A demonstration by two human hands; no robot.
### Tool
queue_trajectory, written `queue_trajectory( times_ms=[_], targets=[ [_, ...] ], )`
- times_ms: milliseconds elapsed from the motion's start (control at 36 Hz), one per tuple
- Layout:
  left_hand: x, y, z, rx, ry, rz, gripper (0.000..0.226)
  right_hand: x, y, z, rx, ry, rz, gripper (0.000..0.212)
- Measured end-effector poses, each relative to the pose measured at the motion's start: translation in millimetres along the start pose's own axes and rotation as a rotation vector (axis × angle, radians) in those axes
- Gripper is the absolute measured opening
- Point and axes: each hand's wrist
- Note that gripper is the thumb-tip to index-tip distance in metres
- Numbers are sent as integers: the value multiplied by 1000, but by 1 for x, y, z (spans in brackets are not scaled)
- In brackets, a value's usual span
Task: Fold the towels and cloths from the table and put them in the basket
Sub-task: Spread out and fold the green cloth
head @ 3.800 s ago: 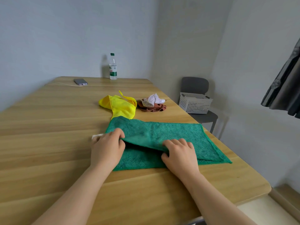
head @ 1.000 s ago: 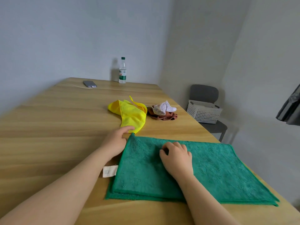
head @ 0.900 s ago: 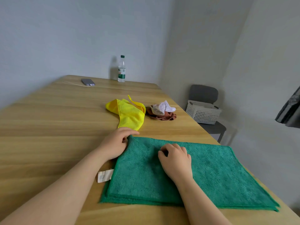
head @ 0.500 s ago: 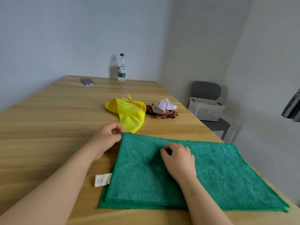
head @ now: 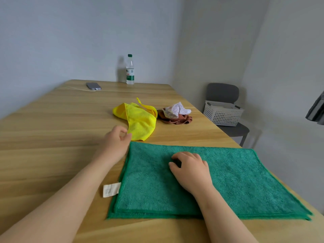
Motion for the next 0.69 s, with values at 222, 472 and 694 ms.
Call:
queue_trajectory(
  times_ms=[222,472,694],
  targets=[
    [-26,-54,6,71,649,134,40,4,-5,3,-79,-75,-8,42],
    [-14,-83,-32,51,456,-71,32,8,-44,-2,-565,-176,6,8],
    [-9,-117,-48,167,336,-52,17,7,-75,4,-294,-193,93,13]
  ],
)
Point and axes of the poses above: each hand's wrist, its own y-axis towards the middle knuckle, its own z-axis out of the palm, x = y × z
